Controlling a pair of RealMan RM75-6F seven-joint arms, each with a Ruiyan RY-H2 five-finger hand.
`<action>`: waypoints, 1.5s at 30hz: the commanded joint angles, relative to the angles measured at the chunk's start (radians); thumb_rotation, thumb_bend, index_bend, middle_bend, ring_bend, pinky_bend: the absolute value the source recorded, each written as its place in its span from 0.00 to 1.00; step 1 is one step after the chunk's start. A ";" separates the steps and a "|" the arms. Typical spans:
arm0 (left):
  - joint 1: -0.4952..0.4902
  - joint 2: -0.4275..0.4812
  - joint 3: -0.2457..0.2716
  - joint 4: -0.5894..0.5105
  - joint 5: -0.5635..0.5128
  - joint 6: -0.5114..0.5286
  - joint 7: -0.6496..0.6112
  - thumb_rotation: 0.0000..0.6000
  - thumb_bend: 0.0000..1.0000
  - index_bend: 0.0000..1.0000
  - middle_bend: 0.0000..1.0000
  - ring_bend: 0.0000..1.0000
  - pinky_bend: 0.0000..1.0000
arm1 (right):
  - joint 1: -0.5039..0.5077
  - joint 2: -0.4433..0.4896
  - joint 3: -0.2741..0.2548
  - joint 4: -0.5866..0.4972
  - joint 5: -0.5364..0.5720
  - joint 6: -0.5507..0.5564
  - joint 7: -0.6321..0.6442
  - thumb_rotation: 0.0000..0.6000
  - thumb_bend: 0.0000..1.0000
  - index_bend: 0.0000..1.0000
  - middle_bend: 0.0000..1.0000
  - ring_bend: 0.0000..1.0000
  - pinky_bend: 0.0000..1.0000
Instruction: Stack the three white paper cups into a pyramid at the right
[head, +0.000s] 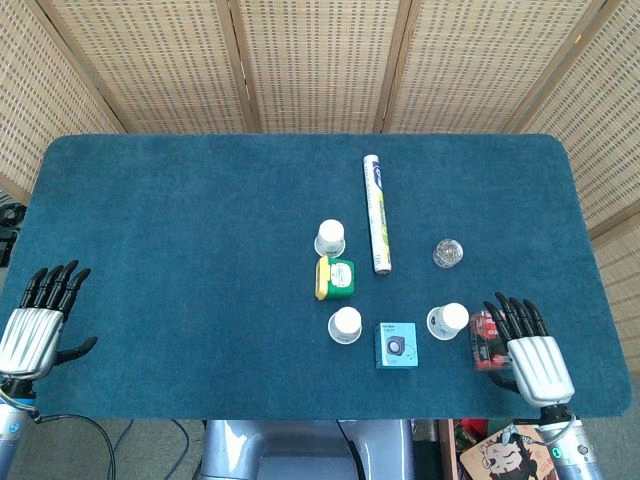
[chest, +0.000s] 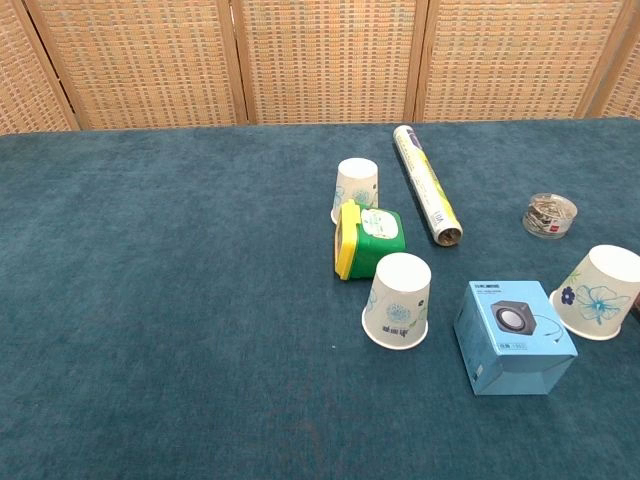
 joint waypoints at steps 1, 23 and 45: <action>0.001 0.000 0.000 -0.002 0.001 0.002 0.002 1.00 0.19 0.00 0.00 0.00 0.00 | 0.000 0.000 0.002 0.001 -0.001 0.000 0.002 1.00 0.14 0.01 0.00 0.00 0.00; 0.005 0.013 0.004 -0.013 0.008 0.011 -0.013 1.00 0.19 0.00 0.00 0.00 0.00 | -0.013 0.011 0.009 -0.013 -0.020 0.015 0.009 1.00 0.14 0.01 0.00 0.00 0.00; 0.009 0.016 0.002 -0.016 0.012 0.021 -0.017 1.00 0.19 0.00 0.00 0.00 0.00 | 0.157 0.014 0.107 -0.140 0.040 -0.203 -0.023 1.00 0.14 0.06 0.00 0.00 0.00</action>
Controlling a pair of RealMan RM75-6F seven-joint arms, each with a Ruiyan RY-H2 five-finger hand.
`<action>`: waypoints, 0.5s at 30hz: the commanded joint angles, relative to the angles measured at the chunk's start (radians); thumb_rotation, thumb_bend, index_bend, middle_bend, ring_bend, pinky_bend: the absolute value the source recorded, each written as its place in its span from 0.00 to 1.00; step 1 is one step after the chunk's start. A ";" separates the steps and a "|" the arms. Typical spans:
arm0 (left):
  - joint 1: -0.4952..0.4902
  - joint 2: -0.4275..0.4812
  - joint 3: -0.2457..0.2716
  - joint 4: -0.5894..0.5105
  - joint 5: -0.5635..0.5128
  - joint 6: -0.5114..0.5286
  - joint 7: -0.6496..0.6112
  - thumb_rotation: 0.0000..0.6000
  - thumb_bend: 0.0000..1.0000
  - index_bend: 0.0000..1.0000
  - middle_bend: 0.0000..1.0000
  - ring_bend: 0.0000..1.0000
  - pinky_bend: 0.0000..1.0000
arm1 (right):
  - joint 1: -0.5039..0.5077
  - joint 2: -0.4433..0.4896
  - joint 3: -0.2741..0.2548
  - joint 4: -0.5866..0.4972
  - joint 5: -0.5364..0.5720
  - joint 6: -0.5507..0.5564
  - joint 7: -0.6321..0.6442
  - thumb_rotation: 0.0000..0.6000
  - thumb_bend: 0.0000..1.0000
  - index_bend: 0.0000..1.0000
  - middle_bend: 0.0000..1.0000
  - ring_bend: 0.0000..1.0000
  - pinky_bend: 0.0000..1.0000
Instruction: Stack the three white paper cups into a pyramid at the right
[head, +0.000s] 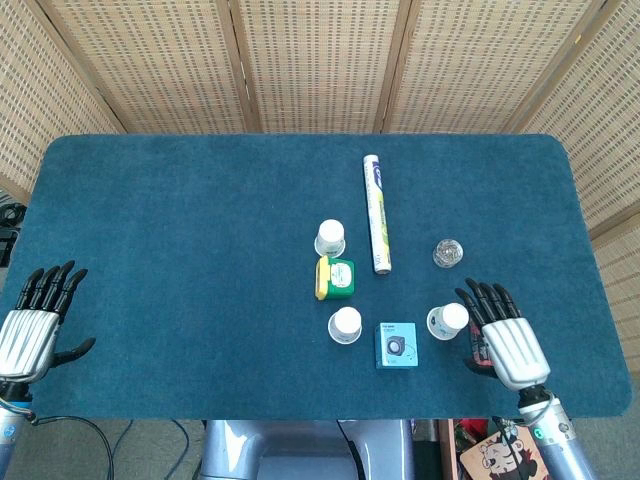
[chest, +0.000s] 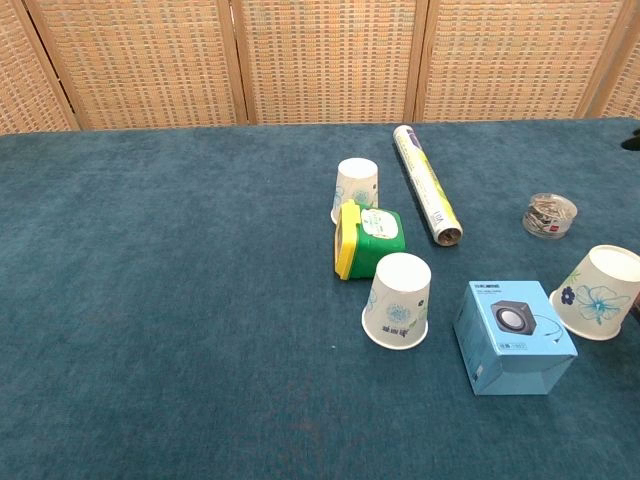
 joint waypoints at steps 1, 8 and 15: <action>0.001 0.001 -0.001 0.000 0.001 0.003 -0.003 1.00 0.19 0.00 0.00 0.00 0.00 | 0.080 -0.010 0.050 -0.062 0.058 -0.099 -0.053 1.00 0.14 0.09 0.00 0.00 0.00; 0.001 0.005 -0.003 0.005 -0.002 0.002 -0.020 1.00 0.19 0.00 0.00 0.00 0.00 | 0.187 -0.069 0.114 -0.131 0.176 -0.206 -0.193 1.00 0.14 0.20 0.00 0.00 0.00; -0.003 0.004 -0.003 0.007 -0.002 -0.006 -0.024 1.00 0.19 0.00 0.00 0.00 0.00 | 0.261 -0.118 0.151 -0.158 0.303 -0.266 -0.275 1.00 0.14 0.25 0.00 0.00 0.00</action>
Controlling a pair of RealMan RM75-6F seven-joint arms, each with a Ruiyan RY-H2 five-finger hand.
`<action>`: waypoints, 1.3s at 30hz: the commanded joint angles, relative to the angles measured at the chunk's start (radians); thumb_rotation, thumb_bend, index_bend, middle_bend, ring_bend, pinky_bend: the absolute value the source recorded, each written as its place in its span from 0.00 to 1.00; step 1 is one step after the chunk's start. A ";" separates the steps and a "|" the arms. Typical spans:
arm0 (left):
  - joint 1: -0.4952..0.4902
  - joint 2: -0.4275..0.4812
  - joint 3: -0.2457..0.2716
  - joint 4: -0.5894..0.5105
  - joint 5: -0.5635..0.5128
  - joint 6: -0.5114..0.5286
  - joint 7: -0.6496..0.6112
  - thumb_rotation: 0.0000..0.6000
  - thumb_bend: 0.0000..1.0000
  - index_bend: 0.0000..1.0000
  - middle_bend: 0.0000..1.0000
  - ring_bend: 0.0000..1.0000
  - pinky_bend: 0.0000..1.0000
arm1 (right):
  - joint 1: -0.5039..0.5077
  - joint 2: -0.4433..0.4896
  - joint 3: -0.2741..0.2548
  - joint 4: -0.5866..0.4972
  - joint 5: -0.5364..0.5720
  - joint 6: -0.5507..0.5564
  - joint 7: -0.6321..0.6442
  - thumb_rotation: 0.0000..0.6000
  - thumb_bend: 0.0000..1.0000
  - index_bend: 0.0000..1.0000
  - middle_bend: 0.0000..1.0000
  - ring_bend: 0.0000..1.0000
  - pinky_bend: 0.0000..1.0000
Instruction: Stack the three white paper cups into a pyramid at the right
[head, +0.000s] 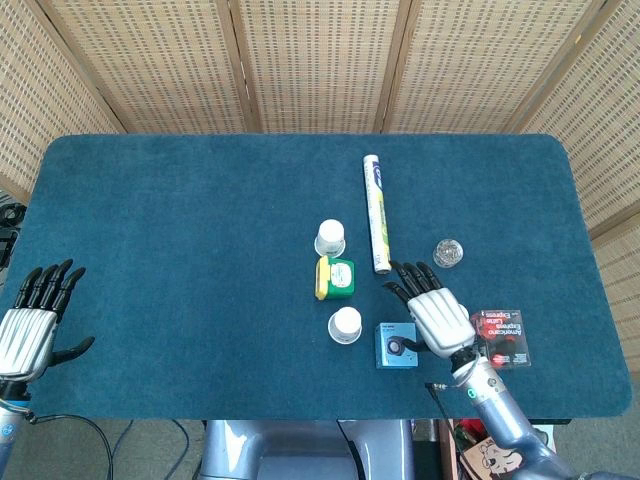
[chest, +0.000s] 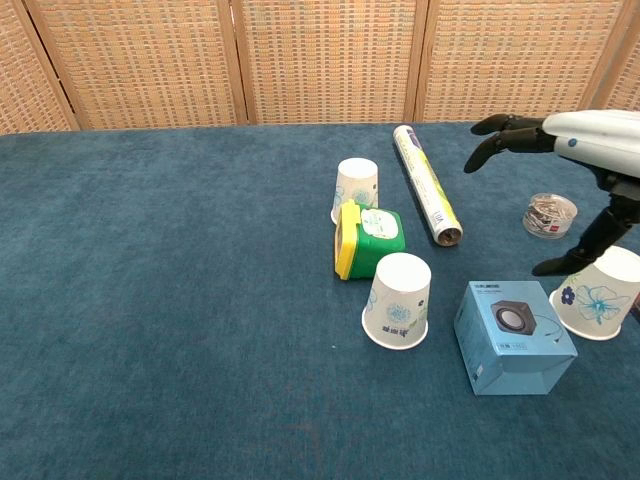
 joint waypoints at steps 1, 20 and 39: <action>-0.001 0.000 0.000 0.001 0.000 -0.001 -0.002 1.00 0.19 0.00 0.00 0.00 0.00 | 0.046 -0.035 0.024 -0.017 0.067 -0.033 -0.047 1.00 0.14 0.26 0.00 0.00 0.00; -0.006 0.003 0.000 0.007 -0.005 -0.013 -0.022 1.00 0.19 0.00 0.00 0.00 0.00 | 0.216 -0.219 0.026 0.123 0.328 -0.076 -0.161 1.00 0.14 0.30 0.00 0.00 0.00; -0.010 -0.001 0.002 0.007 -0.004 -0.021 -0.014 1.00 0.19 0.00 0.00 0.00 0.00 | 0.257 -0.255 -0.013 0.174 0.347 -0.045 -0.124 1.00 0.14 0.38 0.02 0.00 0.00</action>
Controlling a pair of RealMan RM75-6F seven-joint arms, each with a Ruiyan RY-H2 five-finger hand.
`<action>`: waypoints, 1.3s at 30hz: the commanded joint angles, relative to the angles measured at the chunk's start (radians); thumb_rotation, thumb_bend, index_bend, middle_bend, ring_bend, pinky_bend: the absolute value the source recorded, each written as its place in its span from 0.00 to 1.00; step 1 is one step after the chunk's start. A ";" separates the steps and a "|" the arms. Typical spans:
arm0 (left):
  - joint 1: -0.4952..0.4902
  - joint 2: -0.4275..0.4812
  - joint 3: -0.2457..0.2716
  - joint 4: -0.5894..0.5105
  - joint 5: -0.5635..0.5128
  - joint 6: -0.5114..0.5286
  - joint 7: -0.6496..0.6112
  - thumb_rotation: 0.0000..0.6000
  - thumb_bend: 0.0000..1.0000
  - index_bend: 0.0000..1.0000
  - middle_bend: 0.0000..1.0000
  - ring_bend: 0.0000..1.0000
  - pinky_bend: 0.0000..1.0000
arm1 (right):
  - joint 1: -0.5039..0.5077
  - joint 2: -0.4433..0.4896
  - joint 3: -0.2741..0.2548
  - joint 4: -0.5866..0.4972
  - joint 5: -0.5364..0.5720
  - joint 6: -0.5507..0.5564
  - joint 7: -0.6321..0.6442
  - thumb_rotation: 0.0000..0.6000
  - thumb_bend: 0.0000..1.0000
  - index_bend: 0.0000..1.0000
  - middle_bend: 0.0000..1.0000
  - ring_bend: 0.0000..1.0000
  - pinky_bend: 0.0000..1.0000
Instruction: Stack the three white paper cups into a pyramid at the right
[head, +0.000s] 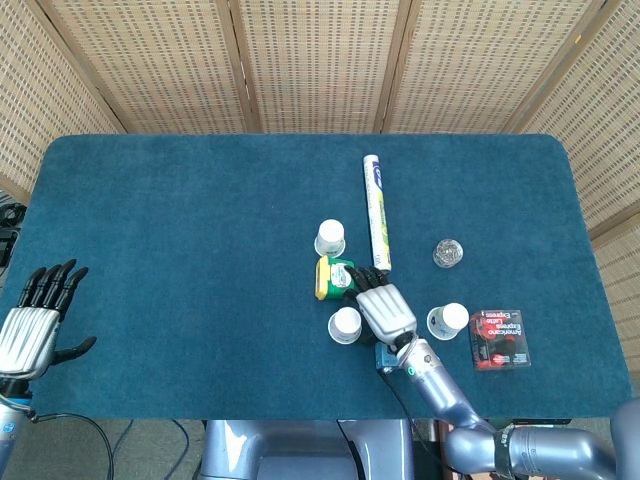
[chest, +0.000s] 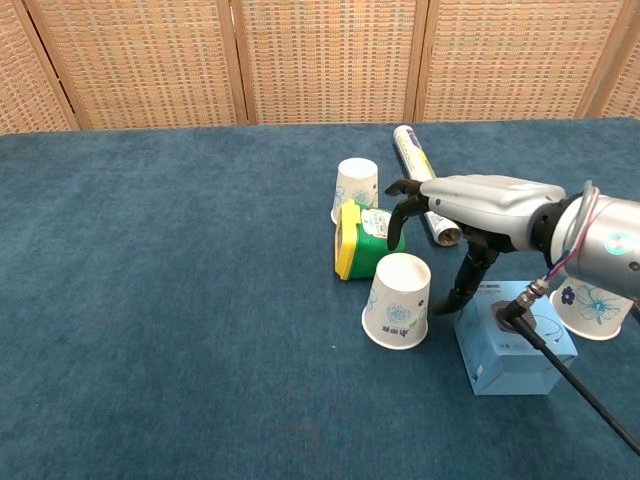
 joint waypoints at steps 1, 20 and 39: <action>-0.001 -0.001 0.000 0.001 0.000 -0.002 0.001 1.00 0.19 0.00 0.00 0.00 0.00 | 0.005 -0.009 -0.003 0.013 -0.003 0.004 0.010 1.00 0.14 0.39 0.02 0.00 0.00; -0.004 -0.002 0.001 0.004 0.001 -0.006 -0.005 1.00 0.19 0.00 0.00 0.00 0.00 | 0.025 -0.044 -0.022 0.020 0.010 0.039 -0.005 1.00 0.14 0.49 0.09 0.00 0.00; -0.005 -0.002 0.003 0.002 0.002 -0.007 -0.002 1.00 0.19 0.00 0.00 0.00 0.00 | 0.057 0.013 0.019 -0.082 0.045 0.095 -0.077 1.00 0.14 0.52 0.10 0.00 0.00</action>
